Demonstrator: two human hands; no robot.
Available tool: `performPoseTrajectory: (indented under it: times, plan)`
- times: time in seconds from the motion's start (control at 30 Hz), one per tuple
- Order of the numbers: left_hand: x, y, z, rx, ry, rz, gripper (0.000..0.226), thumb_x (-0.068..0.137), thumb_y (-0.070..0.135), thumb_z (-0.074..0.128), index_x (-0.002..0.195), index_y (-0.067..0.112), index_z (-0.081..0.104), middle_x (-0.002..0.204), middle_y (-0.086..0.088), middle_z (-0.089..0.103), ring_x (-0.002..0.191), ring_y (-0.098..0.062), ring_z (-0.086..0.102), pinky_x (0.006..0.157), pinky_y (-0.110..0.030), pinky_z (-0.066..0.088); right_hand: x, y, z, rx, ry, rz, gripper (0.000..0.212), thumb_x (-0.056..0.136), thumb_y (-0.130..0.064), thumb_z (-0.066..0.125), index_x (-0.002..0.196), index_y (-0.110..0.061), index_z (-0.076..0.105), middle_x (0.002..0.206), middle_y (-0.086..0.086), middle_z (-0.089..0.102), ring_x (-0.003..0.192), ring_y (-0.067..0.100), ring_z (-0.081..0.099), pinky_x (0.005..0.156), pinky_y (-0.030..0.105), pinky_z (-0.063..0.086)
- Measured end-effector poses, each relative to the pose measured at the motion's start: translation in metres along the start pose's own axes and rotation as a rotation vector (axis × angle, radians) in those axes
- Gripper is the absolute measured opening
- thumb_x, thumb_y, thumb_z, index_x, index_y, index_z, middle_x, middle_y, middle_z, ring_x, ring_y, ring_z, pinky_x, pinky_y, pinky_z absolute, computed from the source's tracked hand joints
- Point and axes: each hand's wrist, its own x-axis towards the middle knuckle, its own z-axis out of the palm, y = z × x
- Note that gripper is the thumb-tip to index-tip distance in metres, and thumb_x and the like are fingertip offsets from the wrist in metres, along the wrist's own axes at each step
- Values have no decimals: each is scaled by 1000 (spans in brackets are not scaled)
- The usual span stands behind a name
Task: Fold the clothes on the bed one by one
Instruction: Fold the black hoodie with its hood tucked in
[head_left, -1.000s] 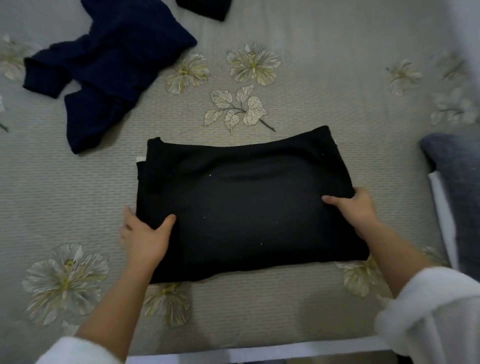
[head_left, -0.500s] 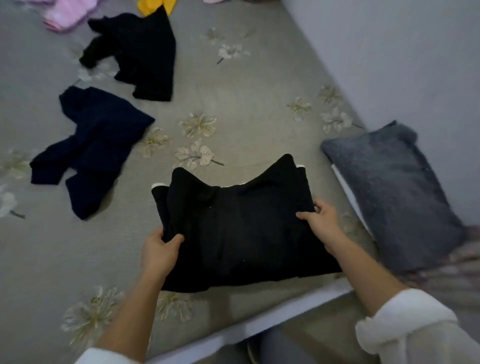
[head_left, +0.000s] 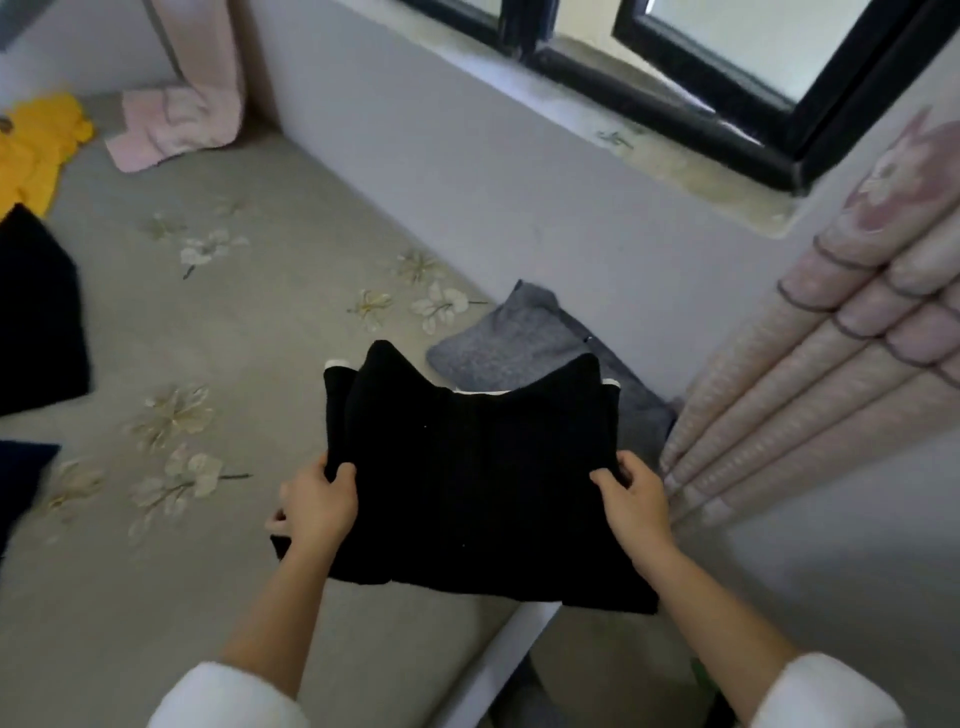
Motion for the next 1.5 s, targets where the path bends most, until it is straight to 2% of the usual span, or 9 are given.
performPoseTrajectory:
  times: [0.2, 0.57, 0.67, 0.77, 0.9, 1.03, 1.17, 1.37, 1.5]
  plan:
    - [31, 108, 62, 54, 18, 190, 20, 94, 20, 37, 87, 8, 51, 88, -11, 54, 121, -36, 37, 109, -53, 11, 53, 2, -43, 170, 143, 78, 9, 88, -14, 57, 82, -15, 62, 82, 6, 66, 77, 23, 65, 67, 36, 52]
    - [130, 263, 163, 278, -81, 502, 18, 90, 19, 37, 92, 9, 52, 88, -10, 49, 123, -33, 32, 107, -56, 10, 130, 34, -68, 316, 179, 236, 16, 90, -14, 64, 99, -28, 63, 99, -6, 69, 89, 10, 66, 72, 23, 51]
    - [153, 278, 193, 315, -106, 536, 14, 89, 20, 37, 82, 15, 47, 92, -13, 50, 124, -33, 31, 106, -58, 10, 145, 44, -64, 302, 204, 261, 13, 91, -15, 63, 95, -27, 63, 98, -6, 69, 86, 6, 66, 68, 14, 50]
    - [173, 269, 216, 437, -67, 517, 13, 96, 25, 38, 101, 19, 48, 113, -16, 53, 125, -36, 34, 106, -58, 13, 161, 56, -62, 144, 218, 315, 16, 95, -16, 57, 110, -13, 62, 109, 5, 66, 99, 19, 63, 80, 24, 50]
    - [185, 237, 238, 598, -185, 403, 58, 99, 39, 37, 149, 17, 15, 155, -19, 16, 144, -36, 8, 111, -62, 7, 172, 63, -56, -72, 147, 387, 52, 96, -18, 54, 143, -6, 36, 142, 12, 45, 129, 30, 43, 108, 39, 36]
    - [179, 226, 264, 690, -228, 672, 62, 98, 48, 33, 152, 32, 7, 161, -6, -4, 147, -26, -10, 113, -58, 0, 168, 58, -31, -498, 9, 108, 82, 92, -43, 53, 153, -21, 3, 160, -2, -1, 146, 17, 2, 118, 40, 13]
    - [184, 234, 291, 876, -377, 871, 64, 96, 54, 33, 150, 44, 1, 160, 2, -17, 145, -29, -19, 113, -60, -1, 181, 61, -3, -638, -342, 9, 99, 77, -73, 48, 133, -55, -31, 145, -16, -40, 131, 10, -39, 114, 51, -6]
    - [200, 221, 311, 831, -522, 354, 84, 87, 67, 41, 148, 44, -11, 156, 2, -28, 142, -46, -14, 105, -71, 13, 210, 84, -7, -794, -479, 82, 122, 58, -82, 60, 125, -59, -39, 145, -6, -42, 134, 27, -39, 109, 59, -15]
    - [199, 214, 311, 816, -523, 292, 88, 85, 68, 43, 149, 40, -11, 157, -4, -26, 142, -45, -16, 104, -72, 13, 218, 88, -10, -732, -555, 107, 124, 55, -80, 65, 127, -62, -34, 150, -7, -38, 138, 26, -34, 110, 56, -14]
